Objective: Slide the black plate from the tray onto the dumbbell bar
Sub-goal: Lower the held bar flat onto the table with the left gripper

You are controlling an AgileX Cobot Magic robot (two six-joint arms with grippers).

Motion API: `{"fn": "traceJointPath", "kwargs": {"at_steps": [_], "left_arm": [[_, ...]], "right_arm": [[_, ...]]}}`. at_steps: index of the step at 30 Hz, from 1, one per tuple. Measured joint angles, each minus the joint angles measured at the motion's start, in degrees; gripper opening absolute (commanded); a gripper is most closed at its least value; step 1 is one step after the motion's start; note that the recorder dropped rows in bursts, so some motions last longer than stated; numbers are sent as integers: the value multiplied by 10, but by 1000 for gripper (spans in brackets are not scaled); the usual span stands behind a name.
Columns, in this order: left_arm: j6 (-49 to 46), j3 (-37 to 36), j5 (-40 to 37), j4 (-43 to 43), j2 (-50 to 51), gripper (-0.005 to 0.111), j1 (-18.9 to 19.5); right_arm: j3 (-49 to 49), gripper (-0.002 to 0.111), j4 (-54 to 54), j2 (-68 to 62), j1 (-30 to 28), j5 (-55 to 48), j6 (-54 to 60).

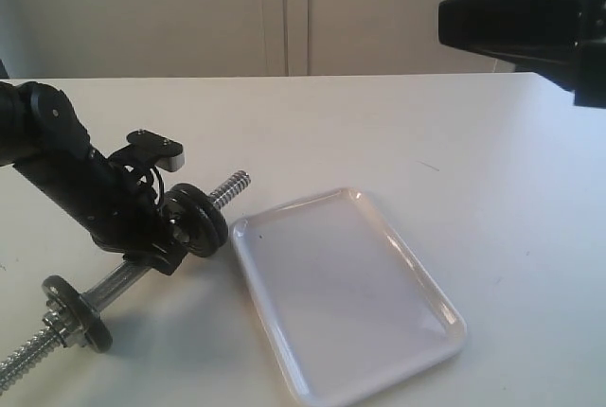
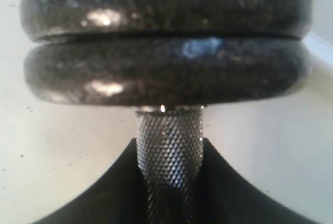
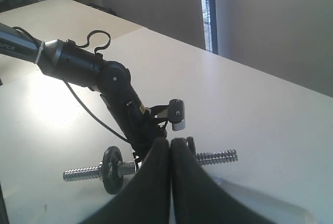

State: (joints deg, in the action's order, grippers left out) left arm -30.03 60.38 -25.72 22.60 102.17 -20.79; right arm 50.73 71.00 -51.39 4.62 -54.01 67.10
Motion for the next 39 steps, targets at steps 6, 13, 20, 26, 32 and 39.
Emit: {"fn": "traceJointPath", "kwargs": {"at_steps": [6, 13, 20, 26, 32, 39], "left_arm": [[0, 0, 0, 0, 0, 3, 0], [0, 0, 0, 0, 0, 36, 0], [0, 8, 11, 18, -22, 49, 0], [0, 9, 13, 21, -24, 57, 0], [0, 9, 12, 21, -24, 57, 0], [0, 9, 12, 21, -24, 57, 0]], "right_arm": [[0, 0, 0, 0, 0, 0, 5], [0, 0, 0, 0, 0, 0, 6], [0, 0, 0, 0, 0, 0, 6], [0, 0, 0, 0, 0, 0, 6], [0, 0, 0, 0, 0, 0, 6], [0, 0, 0, 0, 0, 0, 6]]}}
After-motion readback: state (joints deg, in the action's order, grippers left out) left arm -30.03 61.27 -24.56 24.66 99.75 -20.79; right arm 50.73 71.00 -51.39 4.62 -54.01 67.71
